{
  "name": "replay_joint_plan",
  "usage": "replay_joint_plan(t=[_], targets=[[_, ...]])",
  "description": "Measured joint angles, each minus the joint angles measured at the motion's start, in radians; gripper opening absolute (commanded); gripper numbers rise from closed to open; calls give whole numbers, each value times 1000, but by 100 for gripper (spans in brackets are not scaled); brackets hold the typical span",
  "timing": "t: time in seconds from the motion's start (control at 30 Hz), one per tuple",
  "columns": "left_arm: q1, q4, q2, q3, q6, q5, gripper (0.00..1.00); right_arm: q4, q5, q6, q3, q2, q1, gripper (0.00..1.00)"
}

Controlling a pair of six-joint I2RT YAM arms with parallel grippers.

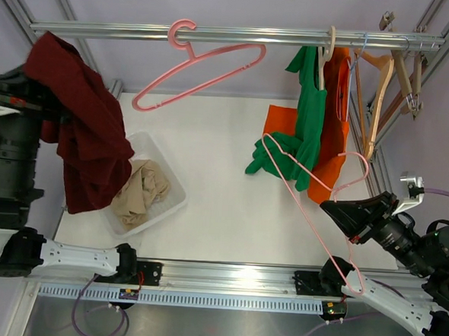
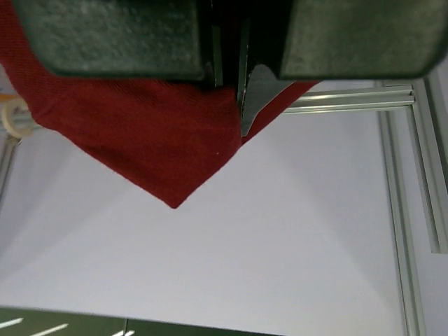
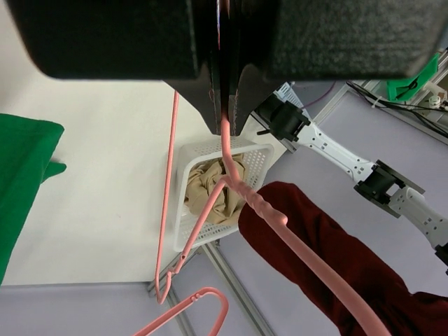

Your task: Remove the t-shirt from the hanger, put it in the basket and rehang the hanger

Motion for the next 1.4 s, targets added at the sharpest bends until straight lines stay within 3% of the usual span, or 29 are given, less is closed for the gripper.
replay_joint_plan(t=[0.47,0.63,0.73,0.9,1.1,1.27,1.4], targets=[[0,338,-356,-723,153,-69,0,79,-67,3,-17,101,0,0],[1,498,-482,-999,200,-171,0,108,-64,-2,-21,172,0,0],[1,486,-524,-1123,161,-253,0,117,-39,-15,-21,230,0,0],[6,194,-658,-1164,-128,-392,0,133,66,-62,-16,326,0,0],[16,-557,-706,-957,-850,-533,0,142,239,-143,58,485,0,0],[45,-866,-622,-942,-1182,-572,0,175,335,-214,111,608,0,0],[164,-1058,-468,-946,-1436,-552,0,210,358,-255,114,636,0,0]])
